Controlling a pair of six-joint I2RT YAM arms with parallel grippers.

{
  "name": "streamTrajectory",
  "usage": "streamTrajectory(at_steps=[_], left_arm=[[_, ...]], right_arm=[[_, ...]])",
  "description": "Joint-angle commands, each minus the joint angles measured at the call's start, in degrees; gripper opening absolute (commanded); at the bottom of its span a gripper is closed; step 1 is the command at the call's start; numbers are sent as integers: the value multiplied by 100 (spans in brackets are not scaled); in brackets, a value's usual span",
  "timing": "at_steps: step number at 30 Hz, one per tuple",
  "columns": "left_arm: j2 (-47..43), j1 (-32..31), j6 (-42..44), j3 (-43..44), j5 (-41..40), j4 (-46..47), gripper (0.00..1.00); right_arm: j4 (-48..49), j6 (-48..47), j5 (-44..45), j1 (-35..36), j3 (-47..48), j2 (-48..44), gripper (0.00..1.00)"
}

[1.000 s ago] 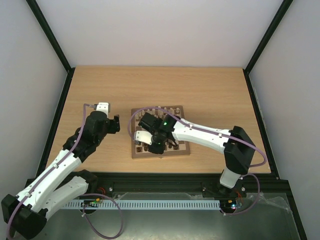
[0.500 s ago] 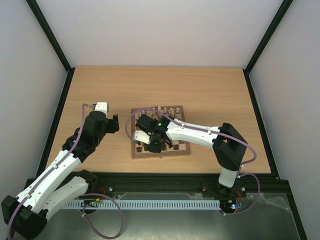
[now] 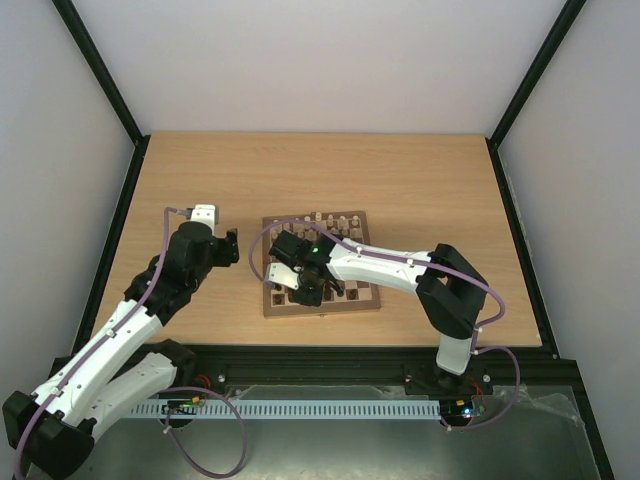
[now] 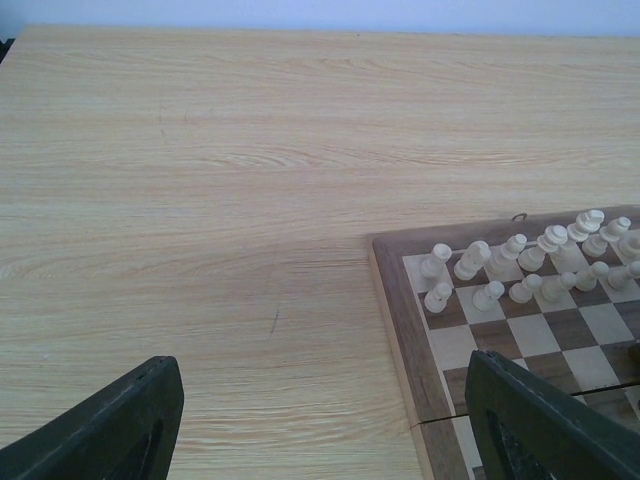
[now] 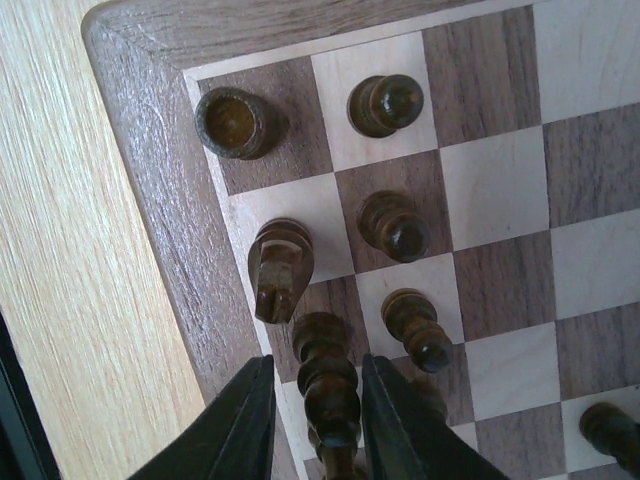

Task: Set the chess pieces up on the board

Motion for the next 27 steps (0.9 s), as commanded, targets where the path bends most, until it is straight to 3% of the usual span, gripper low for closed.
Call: streamTrajectory(at_steps=[1,8,14,19,23,27], left_arm=[[-35,41,25,-24,62,23,80],[30,41,66,-45,209,71,80],[236,41,210,-64,658,190,77],[581,22,340,6,1614,278,68],[919,-182,209,98,2049,353,64],[1319,-530,-75,249,2290,621,63]], right_arm=[[-190,6,2,23,56,54,29],[-563,82,-620,-255,410,-371,32],[-484,217,-1417,-1090,236,-1063,33],[320,559,-1735,-1963,-682,-1877,34],[1192,861,-1428,-2445,-1536,-2396,33],[1606,1047,-1078,-2665,-1859,-2349,30]])
